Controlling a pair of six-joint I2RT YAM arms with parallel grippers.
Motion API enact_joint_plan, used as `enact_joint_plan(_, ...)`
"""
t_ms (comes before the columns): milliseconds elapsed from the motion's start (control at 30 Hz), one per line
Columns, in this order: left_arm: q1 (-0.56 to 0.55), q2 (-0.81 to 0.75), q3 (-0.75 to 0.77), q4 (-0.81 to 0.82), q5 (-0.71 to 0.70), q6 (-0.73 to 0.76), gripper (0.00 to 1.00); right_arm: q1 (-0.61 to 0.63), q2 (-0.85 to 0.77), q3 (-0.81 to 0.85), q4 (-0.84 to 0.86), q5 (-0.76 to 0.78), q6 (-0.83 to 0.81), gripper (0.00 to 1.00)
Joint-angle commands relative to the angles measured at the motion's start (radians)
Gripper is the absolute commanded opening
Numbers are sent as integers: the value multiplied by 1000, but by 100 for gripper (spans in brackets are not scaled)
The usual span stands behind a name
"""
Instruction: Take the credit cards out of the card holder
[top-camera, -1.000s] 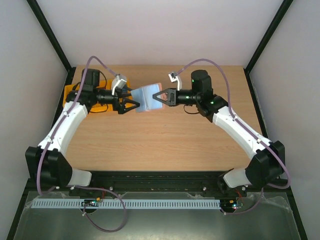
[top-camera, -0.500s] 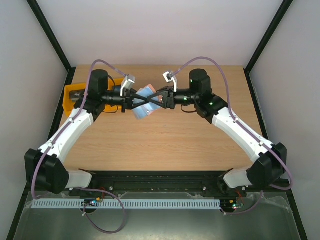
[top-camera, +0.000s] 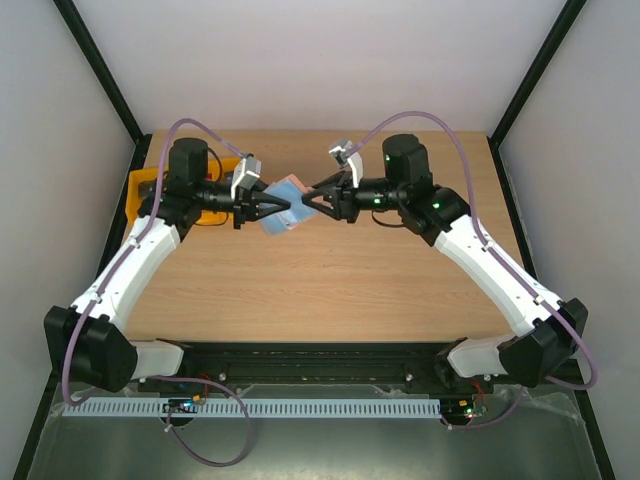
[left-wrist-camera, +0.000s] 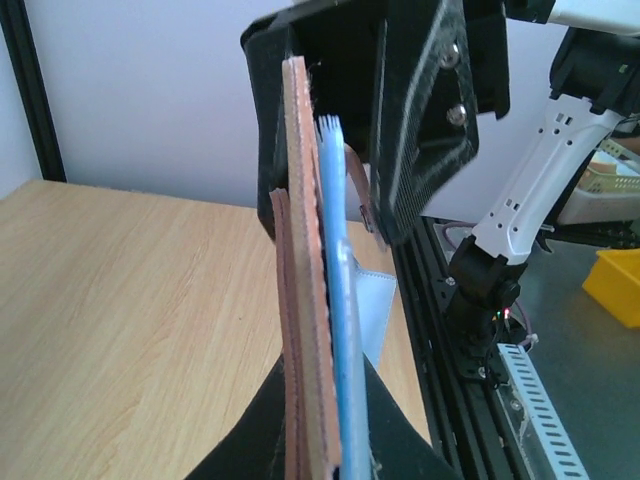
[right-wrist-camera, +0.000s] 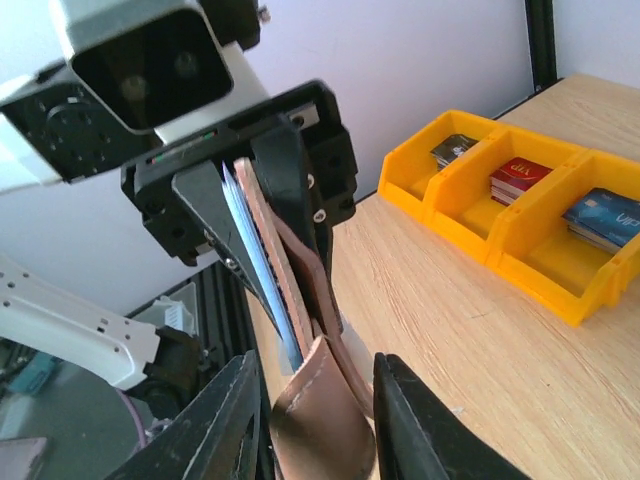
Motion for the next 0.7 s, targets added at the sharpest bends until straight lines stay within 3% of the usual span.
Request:
enact_joint_plan(0,-8,-5,51,-18,31,98,3,29,0,29,-57,77,-73,29)
enact_joint_plan(100,-19,-5,68,-96,55,186,3,35,7,47,-87,165,-92,17)
enact_joint_plan(233,-38,6,103,-298,60,433,3,70,27,69,-109,215,-133,17)
enact_joint_plan(433,-98,27,174,-567,-60,819,3,170,67,109,-153,263,-233,20)
enact_joint_plan(533,-96,32,191,-563,-84,787,3,174,62,114,-140,253,-230,2)
enact_joint_plan(600,-92,28,184,-549,-96,745,4,172,47,108,-133,277,-216,2)
enact_joint_plan(633,-89,24,173,-536,-103,714,11,172,38,102,-129,292,-204,2)
enact_joint_plan(667,-86,18,157,-500,-118,654,30,169,31,93,-126,300,-192,2)
